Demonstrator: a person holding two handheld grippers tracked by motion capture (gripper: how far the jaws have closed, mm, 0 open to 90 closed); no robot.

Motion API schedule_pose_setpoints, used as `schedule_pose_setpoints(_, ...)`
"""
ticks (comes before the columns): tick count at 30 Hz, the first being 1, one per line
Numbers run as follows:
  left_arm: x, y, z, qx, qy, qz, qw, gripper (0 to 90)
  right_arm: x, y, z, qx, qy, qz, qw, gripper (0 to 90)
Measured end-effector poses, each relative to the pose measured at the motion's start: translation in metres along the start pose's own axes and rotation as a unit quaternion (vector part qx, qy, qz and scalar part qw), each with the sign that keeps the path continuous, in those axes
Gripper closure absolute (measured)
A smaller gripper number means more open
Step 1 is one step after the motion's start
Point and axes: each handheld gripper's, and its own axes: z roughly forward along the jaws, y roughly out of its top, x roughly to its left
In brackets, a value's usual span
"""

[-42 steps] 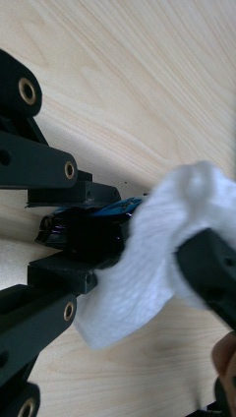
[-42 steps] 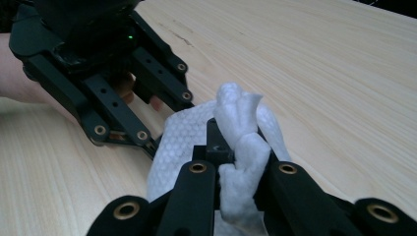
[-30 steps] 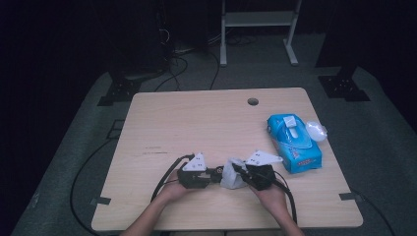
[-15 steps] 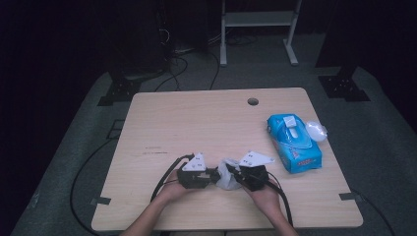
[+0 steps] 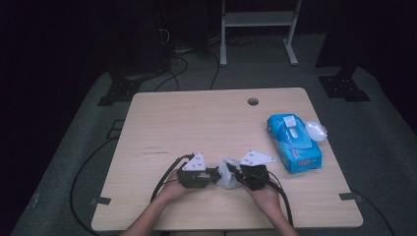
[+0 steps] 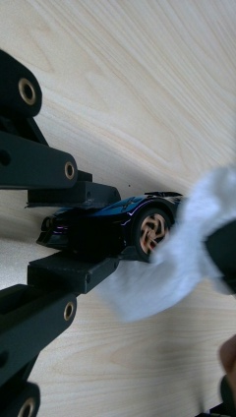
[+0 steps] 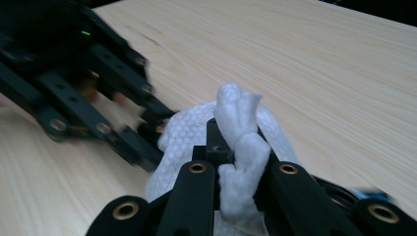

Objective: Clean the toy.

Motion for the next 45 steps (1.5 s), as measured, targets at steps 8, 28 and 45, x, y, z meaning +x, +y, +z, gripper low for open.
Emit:
schedule_pose_setpoints(8, 0.001, -0.001, -0.003, 0.003, -0.002, 0.003, 1.0, 70.6, 0.002, 0.004, 0.004, 0.006, 0.01, -0.013, 0.9998, 84.4)
schedule_pose_setpoints(28, 0.0, 0.0, -0.001, 0.006, -0.001, 0.009, 0.9999, 70.4, -0.017, 0.0, -0.007, 0.019, 0.002, -0.006, 0.9998, 84.5)
schedule_pose_setpoints(45, 0.001, 0.0, -0.001, 0.006, 0.0, 0.006, 1.0, 70.7, 0.007, 0.011, 0.012, 0.017, 0.034, -0.025, 0.999, 84.5)
